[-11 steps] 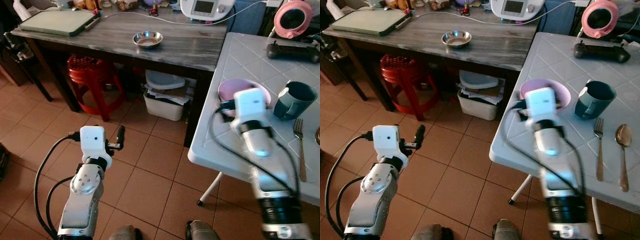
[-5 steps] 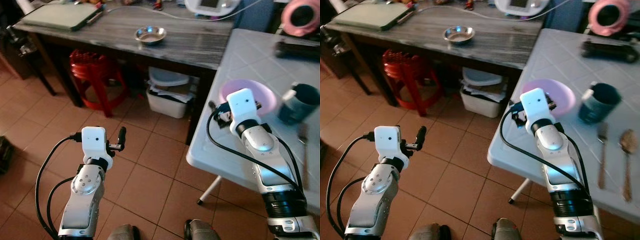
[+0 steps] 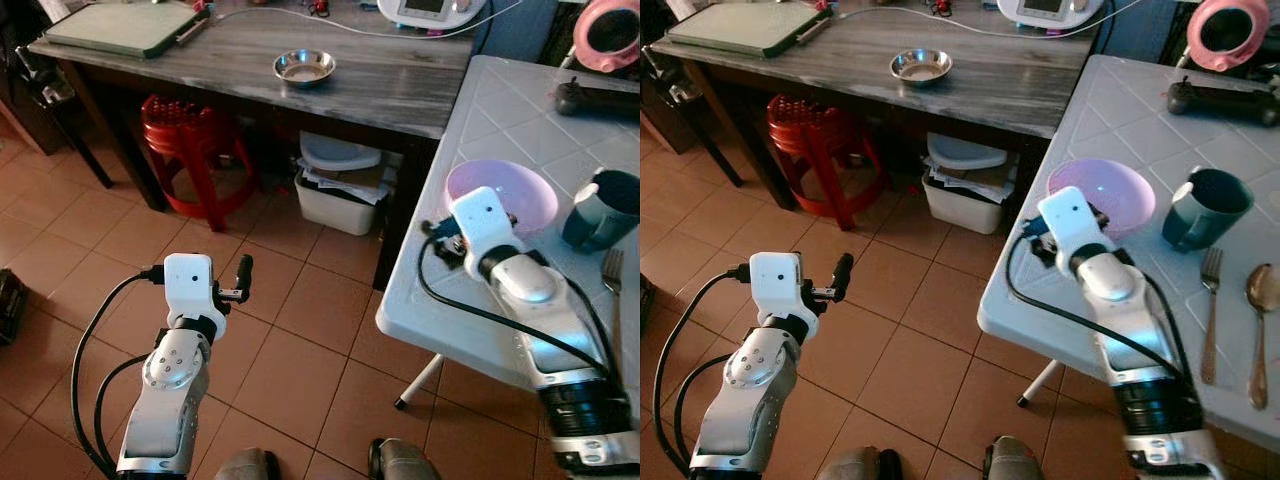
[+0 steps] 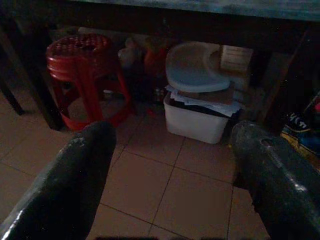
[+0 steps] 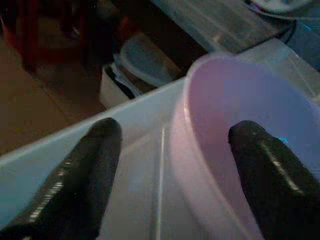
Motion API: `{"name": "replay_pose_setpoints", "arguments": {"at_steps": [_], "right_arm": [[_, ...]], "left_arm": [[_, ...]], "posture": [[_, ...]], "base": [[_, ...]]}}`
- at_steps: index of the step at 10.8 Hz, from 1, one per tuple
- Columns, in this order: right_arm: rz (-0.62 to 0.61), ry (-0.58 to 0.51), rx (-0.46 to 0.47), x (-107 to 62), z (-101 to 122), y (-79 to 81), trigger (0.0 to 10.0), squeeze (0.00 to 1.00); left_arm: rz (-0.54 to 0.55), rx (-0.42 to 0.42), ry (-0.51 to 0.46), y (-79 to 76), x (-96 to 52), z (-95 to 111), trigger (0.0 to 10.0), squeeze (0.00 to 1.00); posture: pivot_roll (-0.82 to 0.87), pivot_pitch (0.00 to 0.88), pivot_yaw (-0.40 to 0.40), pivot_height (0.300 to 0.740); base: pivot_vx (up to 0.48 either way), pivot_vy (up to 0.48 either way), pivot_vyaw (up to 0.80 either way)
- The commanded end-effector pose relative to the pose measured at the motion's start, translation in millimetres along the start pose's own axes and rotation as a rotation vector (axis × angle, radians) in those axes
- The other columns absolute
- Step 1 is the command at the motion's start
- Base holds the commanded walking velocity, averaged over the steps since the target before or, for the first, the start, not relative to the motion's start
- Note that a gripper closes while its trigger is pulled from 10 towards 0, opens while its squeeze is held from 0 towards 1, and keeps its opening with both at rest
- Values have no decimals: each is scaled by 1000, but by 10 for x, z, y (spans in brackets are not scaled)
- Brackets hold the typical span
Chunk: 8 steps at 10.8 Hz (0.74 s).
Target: Setting the table
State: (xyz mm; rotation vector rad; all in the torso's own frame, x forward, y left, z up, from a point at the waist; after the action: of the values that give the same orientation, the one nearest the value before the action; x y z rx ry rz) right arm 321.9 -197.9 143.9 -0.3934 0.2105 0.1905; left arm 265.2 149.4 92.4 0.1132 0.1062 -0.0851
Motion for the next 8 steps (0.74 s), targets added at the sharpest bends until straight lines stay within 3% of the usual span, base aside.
{"name": "replay_pose_setpoints", "arguments": {"at_steps": [1,4,8], "right_arm": [[23,26,-37,-20,-22,30,941,0],[68,64,-83,-32,-46,51,0,0],[131,105,-94,-46,-75,75,0,0]], "left_arm": [[-12,-7,16,-4,-8,-19,10000,0],[-17,-12,19,-18,-1,-16,10000,0],[-25,-16,23,-25,7,-18,10000,0]], "posture": [[-50,105,61,740],[-52,104,60,740],[-48,108,58,740]], "base": [[0,0,0],[0,0,0],[0,0,0]]}}
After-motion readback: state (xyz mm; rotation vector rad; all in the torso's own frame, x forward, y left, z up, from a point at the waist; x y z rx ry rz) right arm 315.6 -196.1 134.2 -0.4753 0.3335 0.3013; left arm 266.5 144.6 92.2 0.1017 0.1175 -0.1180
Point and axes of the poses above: a point about 5 cm out from each wrist's last joint towards the gripper, its own x axis pointing out of the wrist towards the gripper, its own z axis along the axis of the wrist's last joint, y = z × x, the point moved 1 cm from there along x, pointing out of the wrist towards the gripper, and after that the axes turned 8 degrees about x, right-handed, at the moved point
